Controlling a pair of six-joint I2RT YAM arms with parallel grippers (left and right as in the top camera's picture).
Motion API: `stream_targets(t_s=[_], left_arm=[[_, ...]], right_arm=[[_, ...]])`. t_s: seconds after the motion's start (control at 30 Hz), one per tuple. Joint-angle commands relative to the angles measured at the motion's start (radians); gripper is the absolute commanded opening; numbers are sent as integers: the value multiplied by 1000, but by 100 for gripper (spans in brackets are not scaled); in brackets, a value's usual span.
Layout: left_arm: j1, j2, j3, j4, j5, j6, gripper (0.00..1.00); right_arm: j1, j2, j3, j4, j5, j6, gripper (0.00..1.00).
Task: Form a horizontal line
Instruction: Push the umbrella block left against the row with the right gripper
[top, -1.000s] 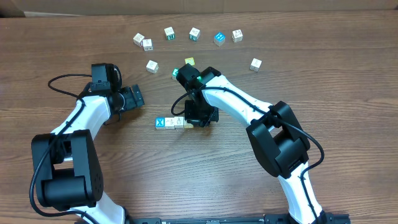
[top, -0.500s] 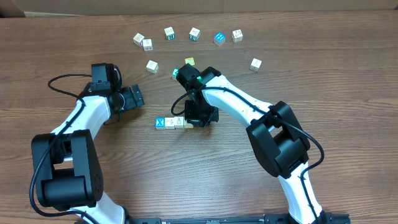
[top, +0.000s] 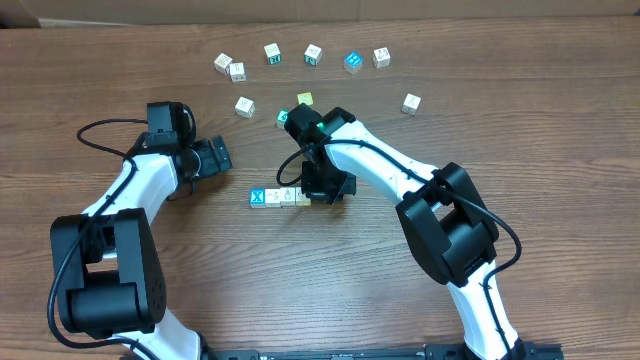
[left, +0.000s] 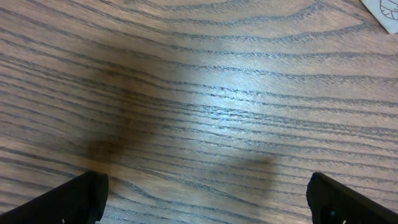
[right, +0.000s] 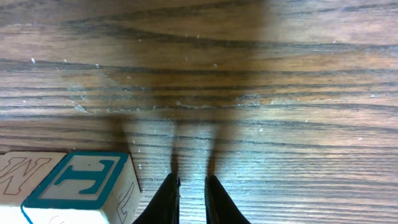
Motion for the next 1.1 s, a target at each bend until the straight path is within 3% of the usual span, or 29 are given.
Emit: stream_targets(t_s=[0.0,0.47,0.83,1.07], left_arm=[[-1,13,-4,0,8,-10,100],[-1,13,-4,0,8,-10,100],[-1,13,-4,0,8,-10,100],[-1,13,-4,0,8,-10,100]], right_arm=[[2,4,-7,9,-38,4,12],[2,4,-7,27,-83,-5,12],[2,4,-7,13,12,-26,12],[2,4,-7,46,-87,-27,12]])
